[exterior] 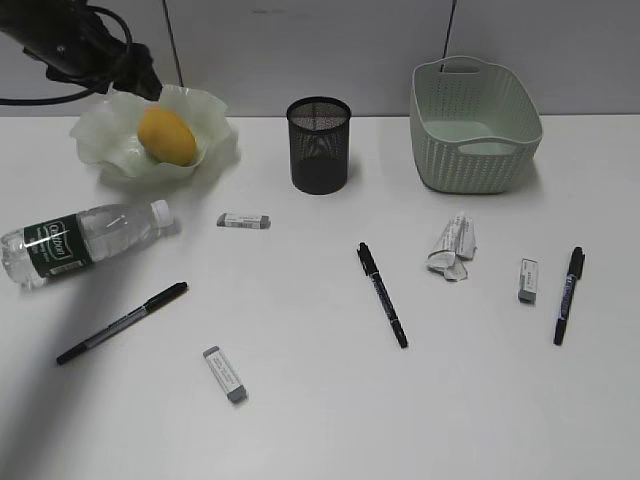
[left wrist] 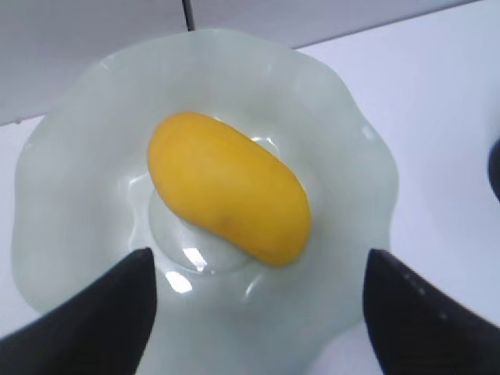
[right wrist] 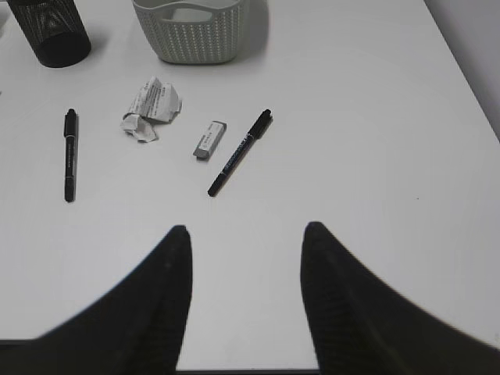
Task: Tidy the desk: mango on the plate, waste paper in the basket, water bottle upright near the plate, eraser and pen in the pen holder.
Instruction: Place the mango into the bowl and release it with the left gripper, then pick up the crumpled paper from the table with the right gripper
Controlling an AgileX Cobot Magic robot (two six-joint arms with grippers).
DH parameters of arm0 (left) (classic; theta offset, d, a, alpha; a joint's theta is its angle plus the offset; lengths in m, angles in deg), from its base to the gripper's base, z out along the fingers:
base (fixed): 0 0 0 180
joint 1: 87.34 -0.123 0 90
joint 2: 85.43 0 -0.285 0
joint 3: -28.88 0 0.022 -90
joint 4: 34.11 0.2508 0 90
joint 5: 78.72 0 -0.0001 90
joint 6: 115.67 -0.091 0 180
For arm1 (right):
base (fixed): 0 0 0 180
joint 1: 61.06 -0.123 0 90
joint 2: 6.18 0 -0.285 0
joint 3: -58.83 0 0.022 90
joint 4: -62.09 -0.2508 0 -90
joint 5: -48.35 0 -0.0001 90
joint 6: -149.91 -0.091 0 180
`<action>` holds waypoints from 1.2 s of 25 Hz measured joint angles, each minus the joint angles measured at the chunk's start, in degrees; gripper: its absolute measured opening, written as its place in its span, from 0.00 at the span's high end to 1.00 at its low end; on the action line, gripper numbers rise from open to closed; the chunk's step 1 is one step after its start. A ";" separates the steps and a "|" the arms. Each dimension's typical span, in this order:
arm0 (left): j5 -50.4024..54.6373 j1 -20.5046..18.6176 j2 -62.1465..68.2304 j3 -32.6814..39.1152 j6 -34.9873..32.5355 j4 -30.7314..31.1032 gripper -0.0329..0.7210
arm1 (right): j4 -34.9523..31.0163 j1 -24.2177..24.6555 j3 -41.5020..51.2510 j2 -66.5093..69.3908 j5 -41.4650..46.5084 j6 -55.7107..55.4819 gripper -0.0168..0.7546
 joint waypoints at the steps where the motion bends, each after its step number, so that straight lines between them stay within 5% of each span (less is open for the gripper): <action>1: 2.26 0.00 -0.88 0.00 0.00 -0.14 0.14 | 0.00 0.00 0.00 0.00 0.00 0.00 0.49; 16: 29.01 0.06 -5.59 -0.06 5.77 -0.21 0.20 | 0.00 0.00 0.00 0.00 0.00 0.00 0.49; 30: 30.34 0.61 -11.53 4.00 9.64 -0.09 0.22 | 0.00 0.00 0.00 0.00 0.00 0.00 0.49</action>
